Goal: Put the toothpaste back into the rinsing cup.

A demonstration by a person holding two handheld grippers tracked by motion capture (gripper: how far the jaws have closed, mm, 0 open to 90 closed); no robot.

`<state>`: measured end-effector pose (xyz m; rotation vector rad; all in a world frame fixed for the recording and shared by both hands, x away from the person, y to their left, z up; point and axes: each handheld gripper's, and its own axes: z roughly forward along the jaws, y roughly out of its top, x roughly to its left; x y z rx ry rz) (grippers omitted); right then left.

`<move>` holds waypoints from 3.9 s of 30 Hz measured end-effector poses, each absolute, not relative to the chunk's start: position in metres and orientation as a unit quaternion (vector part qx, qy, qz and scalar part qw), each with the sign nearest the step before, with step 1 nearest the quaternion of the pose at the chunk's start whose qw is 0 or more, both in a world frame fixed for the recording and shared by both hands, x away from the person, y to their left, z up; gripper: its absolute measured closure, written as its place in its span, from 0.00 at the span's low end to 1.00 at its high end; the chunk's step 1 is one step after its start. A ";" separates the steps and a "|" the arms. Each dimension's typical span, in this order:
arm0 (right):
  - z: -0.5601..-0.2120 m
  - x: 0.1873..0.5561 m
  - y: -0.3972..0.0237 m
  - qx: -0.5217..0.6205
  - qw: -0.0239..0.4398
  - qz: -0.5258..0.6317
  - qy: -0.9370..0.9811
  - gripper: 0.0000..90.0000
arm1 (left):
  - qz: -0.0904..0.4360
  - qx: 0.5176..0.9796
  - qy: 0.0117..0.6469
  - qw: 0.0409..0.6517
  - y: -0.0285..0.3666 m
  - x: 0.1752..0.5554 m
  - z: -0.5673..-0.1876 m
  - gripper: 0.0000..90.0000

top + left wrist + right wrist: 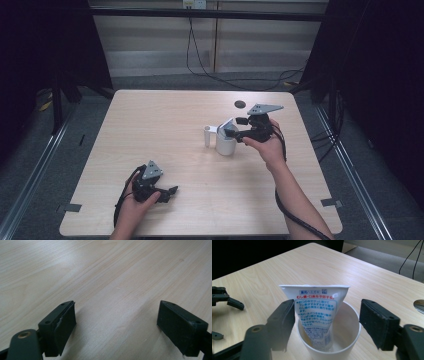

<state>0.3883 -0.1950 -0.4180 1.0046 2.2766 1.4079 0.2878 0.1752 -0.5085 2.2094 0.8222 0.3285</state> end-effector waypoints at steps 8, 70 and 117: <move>-0.419 0.384 -0.196 0.345 0.138 0.480 0.794 0.26 | 0.129 0.862 0.320 0.370 0.176 0.288 -0.508 0.17; -0.429 0.337 -0.237 0.347 0.142 0.433 0.820 0.15 | 0.130 0.863 0.320 0.370 0.176 0.288 -0.508 0.17; -0.475 0.305 -0.270 0.376 0.122 0.427 0.813 0.15 | 0.130 0.862 0.320 0.370 0.176 0.288 -0.508 0.17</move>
